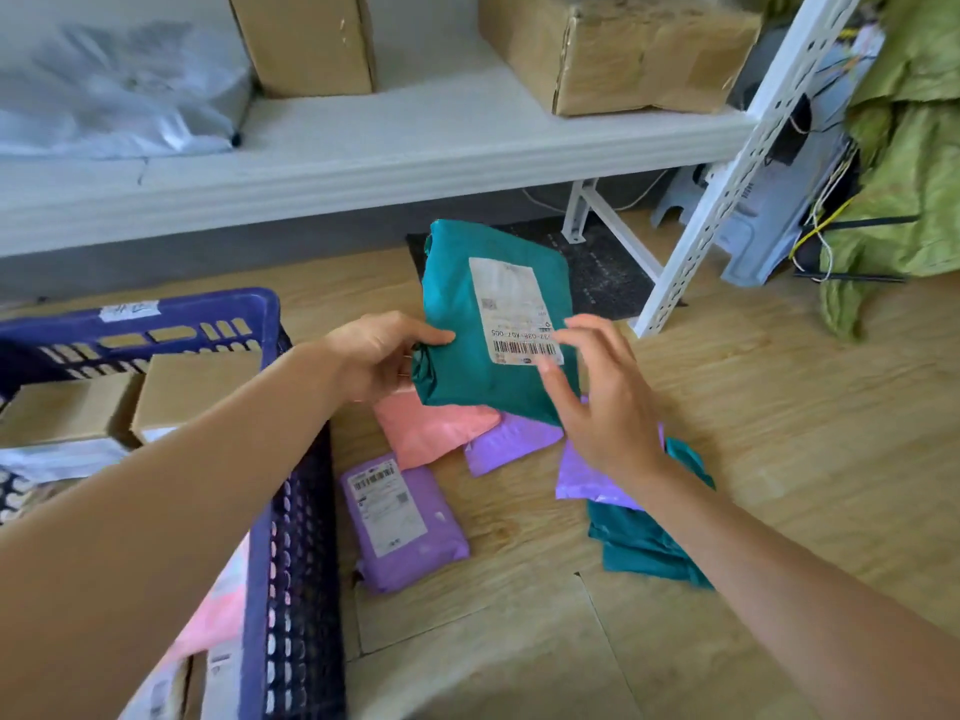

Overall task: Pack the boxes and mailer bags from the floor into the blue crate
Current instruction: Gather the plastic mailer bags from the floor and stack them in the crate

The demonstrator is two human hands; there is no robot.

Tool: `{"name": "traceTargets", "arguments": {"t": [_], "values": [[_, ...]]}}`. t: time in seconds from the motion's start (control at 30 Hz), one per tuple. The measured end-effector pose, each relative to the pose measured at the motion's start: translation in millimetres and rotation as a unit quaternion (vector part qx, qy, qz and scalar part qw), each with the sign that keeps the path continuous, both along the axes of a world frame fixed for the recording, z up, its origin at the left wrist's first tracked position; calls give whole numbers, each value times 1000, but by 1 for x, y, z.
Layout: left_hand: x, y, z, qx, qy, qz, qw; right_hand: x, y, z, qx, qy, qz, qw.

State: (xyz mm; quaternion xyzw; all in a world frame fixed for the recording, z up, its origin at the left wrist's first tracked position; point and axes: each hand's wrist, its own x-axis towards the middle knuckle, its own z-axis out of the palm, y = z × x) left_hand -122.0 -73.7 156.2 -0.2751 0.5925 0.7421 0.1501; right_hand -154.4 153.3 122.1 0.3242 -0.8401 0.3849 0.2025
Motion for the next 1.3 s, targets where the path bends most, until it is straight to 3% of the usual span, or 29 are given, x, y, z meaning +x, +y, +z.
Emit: {"name": "traceTargets", "arguments": {"t": [0.1, 0.2, 0.27, 0.4, 0.43, 0.53, 0.7, 0.83, 0.9, 0.97, 1.03, 1.1, 1.17, 1.23, 1.3], "values": [[37, -23, 17, 0, 22, 15, 1000, 15, -26, 13, -71, -127, -44, 988], [74, -44, 34, 2, 51, 70, 996, 40, -56, 33, -160, -298, -70, 939], [98, -54, 47, 4, 71, 120, 990, 59, -78, 48, -233, -401, -73, 883], [146, -67, 67, 19, 103, 222, 970, 107, -121, 73, -371, -602, 0, 707], [154, -68, 68, 25, 110, 235, 966, 117, -130, 77, -379, -621, 26, 686], [182, -76, 72, 41, 132, 244, 960, 150, -158, 86, -379, -631, 97, 670], [227, -94, 78, 8, 144, 245, 959, 185, -189, 98, -364, -629, 123, 676], [262, -99, 82, -35, 98, 225, 969, 200, -203, 110, -361, -622, 138, 681], [277, -110, 81, -54, 60, 237, 968, 203, -208, 117, -351, -603, 141, 702], [292, -125, 82, -83, 28, 272, 958, 199, -210, 118, -310, -564, 118, 757], [304, -140, 85, -186, -15, 298, 936, 195, -210, 119, -253, -518, 106, 810], [313, -154, 85, -351, -32, 292, 889, 190, -208, 119, -191, -474, 107, 853], [315, -164, 90, -489, 17, 228, 842, 186, -205, 121, -132, -438, 120, 881], [314, -168, 93, -567, 60, 137, 810, 184, -204, 121, -72, -410, 143, 898], [310, -166, 96, -565, 86, 71, 818, 185, -201, 124, -35, -390, 167, 905]]}}
